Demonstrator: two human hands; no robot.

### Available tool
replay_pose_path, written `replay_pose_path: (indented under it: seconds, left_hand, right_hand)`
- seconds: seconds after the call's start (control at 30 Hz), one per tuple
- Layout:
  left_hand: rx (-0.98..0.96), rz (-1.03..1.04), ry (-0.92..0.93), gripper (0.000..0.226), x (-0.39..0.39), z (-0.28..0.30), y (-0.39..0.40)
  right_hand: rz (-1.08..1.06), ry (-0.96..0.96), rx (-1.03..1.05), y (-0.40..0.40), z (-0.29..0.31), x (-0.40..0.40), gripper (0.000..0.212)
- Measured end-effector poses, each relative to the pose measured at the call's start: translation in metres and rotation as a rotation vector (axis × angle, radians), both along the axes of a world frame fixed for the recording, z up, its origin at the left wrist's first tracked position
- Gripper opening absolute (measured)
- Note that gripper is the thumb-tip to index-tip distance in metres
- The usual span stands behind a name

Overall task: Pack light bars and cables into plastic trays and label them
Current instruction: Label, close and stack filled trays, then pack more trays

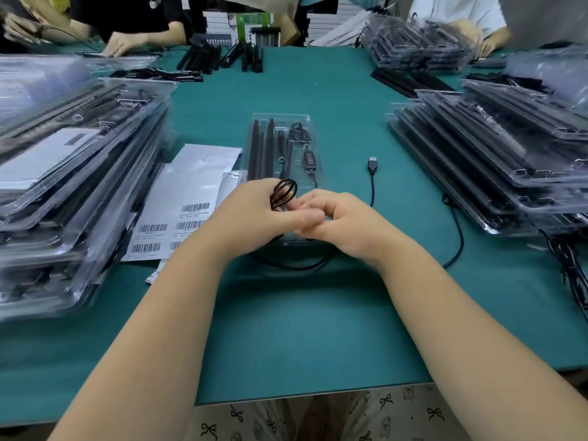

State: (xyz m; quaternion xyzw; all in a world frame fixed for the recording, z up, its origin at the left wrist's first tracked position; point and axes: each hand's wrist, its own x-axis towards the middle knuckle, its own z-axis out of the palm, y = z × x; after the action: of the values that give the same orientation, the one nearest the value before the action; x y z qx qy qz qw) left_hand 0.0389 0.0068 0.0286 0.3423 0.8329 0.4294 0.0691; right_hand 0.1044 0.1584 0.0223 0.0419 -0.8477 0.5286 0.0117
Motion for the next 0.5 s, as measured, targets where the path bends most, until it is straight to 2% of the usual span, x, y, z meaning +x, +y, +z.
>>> replay_pose_path:
  seconds: [0.1, 0.2, 0.27, 0.37, 0.5]
  left_hand:
    - [-0.013, 0.004, -0.032, 0.039, 0.003, 0.002, -0.001]
    - [0.213, 0.174, -0.109, 0.041, 0.006, -0.002, 0.006]
    - [0.378, 0.257, -0.156, 0.044, 0.006, 0.000, 0.013]
    - [0.536, 0.179, -0.266, 0.046, 0.015, -0.001, 0.014]
    - [0.457, 0.050, -0.315, 0.043, 0.019, 0.001, 0.025]
  right_hand:
    - [0.006, 0.000, 0.029, 0.004, 0.000, 0.001, 0.007]
    - [-0.016, -0.010, -0.094, 0.001, 0.002, 0.002, 0.018]
    - [-0.020, -0.001, -0.090, -0.002, 0.001, 0.003, 0.015]
    - [-0.029, 0.094, -0.161, -0.009, 0.001, 0.004, 0.010]
    - [-0.034, 0.216, -0.363, -0.016, 0.003, 0.004, 0.013]
